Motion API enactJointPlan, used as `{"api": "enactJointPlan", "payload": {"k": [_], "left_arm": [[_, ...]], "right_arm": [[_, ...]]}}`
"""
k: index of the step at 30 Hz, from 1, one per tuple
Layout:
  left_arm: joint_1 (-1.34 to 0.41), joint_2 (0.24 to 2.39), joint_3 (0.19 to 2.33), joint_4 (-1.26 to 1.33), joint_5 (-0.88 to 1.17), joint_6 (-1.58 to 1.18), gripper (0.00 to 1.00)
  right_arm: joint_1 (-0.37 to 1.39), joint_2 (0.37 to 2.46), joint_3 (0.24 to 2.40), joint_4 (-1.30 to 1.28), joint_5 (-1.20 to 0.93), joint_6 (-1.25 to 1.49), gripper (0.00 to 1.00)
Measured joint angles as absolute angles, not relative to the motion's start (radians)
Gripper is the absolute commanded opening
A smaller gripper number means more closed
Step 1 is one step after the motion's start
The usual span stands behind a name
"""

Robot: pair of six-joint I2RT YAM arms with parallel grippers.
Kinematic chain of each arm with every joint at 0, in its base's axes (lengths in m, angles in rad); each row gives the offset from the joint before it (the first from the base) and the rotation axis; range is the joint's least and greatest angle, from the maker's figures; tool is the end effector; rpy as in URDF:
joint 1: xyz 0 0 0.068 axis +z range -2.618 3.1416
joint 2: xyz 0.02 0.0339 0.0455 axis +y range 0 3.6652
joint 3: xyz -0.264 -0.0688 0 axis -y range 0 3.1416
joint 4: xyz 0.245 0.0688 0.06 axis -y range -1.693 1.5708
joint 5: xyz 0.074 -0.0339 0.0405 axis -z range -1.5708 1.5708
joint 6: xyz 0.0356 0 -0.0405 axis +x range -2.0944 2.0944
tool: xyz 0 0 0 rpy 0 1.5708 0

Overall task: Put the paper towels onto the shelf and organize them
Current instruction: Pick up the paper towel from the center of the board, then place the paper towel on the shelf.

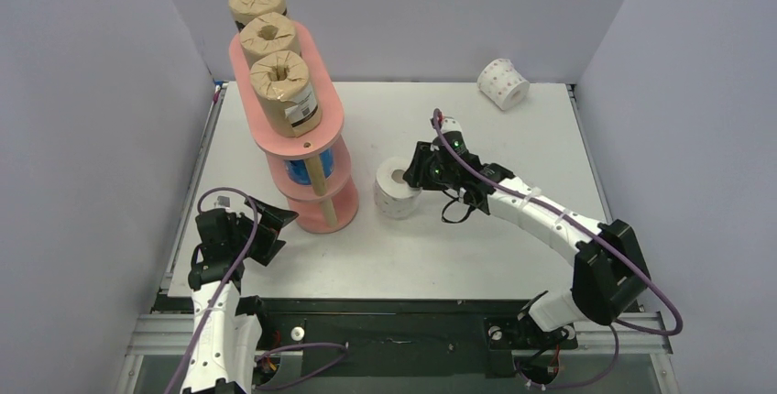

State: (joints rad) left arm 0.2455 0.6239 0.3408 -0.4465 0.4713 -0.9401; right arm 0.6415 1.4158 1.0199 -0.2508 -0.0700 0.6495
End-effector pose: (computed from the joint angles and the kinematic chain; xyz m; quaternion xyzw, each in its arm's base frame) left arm 0.1364 0.0175 0.1864 -0.4168 0.7894 -0.3355 0.3008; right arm 0.2516 0.1910 0.2692 -0.0120 0.8946 0.2930 0.3370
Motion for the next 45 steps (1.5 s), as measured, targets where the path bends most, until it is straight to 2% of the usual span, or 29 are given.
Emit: {"api": "enactJointPlan", "payload": {"k": [10, 19, 45], "left_arm": [[0.256, 0.650, 0.370, -0.466, 0.458, -0.938, 0.96], [0.258, 0.649, 0.374, -0.469, 0.450, -0.938, 0.97], [0.258, 0.630, 0.373, -0.467, 0.450, -0.954, 0.97]], "right_arm": [[0.673, 1.623, 1.229, -0.265, -0.072, 0.654, 0.33], [0.694, 1.743, 1.317, -0.264, -0.087, 0.677, 0.32], [0.775, 1.847, 1.414, -0.235, -0.128, 0.764, 0.34]]}}
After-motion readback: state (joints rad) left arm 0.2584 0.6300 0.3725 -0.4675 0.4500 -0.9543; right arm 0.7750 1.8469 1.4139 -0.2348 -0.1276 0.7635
